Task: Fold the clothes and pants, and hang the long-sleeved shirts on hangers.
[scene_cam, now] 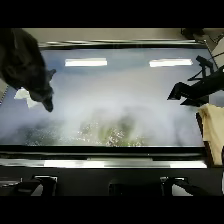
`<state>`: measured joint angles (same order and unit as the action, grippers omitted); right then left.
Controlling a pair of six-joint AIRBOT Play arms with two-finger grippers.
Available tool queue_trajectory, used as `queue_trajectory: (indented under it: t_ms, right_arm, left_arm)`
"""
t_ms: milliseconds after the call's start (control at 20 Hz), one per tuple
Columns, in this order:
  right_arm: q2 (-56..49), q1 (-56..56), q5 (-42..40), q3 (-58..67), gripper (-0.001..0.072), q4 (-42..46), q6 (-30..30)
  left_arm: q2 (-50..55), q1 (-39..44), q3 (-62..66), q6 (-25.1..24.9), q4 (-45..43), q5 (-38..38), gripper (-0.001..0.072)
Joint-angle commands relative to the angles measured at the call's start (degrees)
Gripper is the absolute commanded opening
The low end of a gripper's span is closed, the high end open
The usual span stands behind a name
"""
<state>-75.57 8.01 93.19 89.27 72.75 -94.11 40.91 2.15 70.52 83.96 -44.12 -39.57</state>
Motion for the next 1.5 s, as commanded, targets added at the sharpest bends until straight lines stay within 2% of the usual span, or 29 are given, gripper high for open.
queue_trajectory:
  t_ms: [0,100,200,250,350,500,550,600,650,700,750,900,1050,1150,1250,1450]
  right_arm:
    - [1.62,-0.04,0.11,0.0,0.067,-0.04,0.07]
    - [2.51,-0.04,0.87,0.0,0.067,-0.02,0.09]
    - [3.54,-0.04,1.81,0.0,0.067,0.37,0.09]
    - [4.09,-0.04,1.9,0.0,0.067,0.72,0.09]
    - [4.87,-0.04,1.84,0.0,0.067,1.2,0.04]
    - [4.96,-0.04,1.77,0.0,0.067,1.9,0.04]
    - [4.96,-0.04,1.33,0.0,0.067,2.36,0.04]
    - [4.92,-0.04,0.94,0.0,0.067,2.93,0.04]
    - [4.81,-0.04,0.79,-0.02,0.067,3.06,0.04]
    - [4.55,-0.04,0.9,-0.02,0.067,3.06,0.04]
    - [4.09,-0.04,1.57,-0.13,0.0671,2.62,0.04]
    - [3.65,-0.04,2.12,-5.51,0.0677,2.23,0.72]
    - [3.65,-0.04,1.4,-16.9,0.068,2.4,3.08]
    - [3.65,-0.04,-0.15,-24.79,0.068,2.43,3.91]
    - [3.65,-0.04,-2.71,-31.06,0.0679,2.49,4.37]
    - [3.61,-0.04,-6.75,-36.87,0.0679,2.43,4.37]
  left_arm:
    - [-4.85,20.68,-7.5,2.64,0.61,7.3,0.0024]
    - [-0.66,29.92,-13.92,3.32,0.61,10.16,0.0024]
    - [7.17,37.05,-19.3,8.26,0.63,12.11,0.0024]
    - [12.9,40.41,-20.76,9.09,0.66,12.13,0.0024]
    - [25.2,47.12,-20.83,9.09,1.55,12.37,0.0025]
    - [41.77,55.54,-16.5,9.07,8.79,11.45,0.0027]
    - [45.22,56.83,-13.88,8.68,11.63,9.27,0.018]
    - [47.58,56.89,-10.54,7.72,13.2,5.38,0.0655]
    - [48.43,55.43,-7.23,5.31,12.81,0.92,0.0711]
    - [48.11,52.26,-3.89,0.26,11.63,-4.07,0.0711]
    - [47.3,48.0,-0.94,-1.31,8.74,-8.46,0.071]
    - [43.87,30.21,5.66,-1.29,1.22,-20.2,0.071]
    - [42.56,12.63,6.14,0.07,-3.93,-27.19,0.071]
    - [42.84,4.33,3.78,1.84,-7.69,-27.89,0.0709]
    - [43.76,-2.19,0.02,1.77,-7.8,-26.84,0.071]
    - [46.82,-7.45,-5.11,2.16,-7.76,-20.44,0.071]
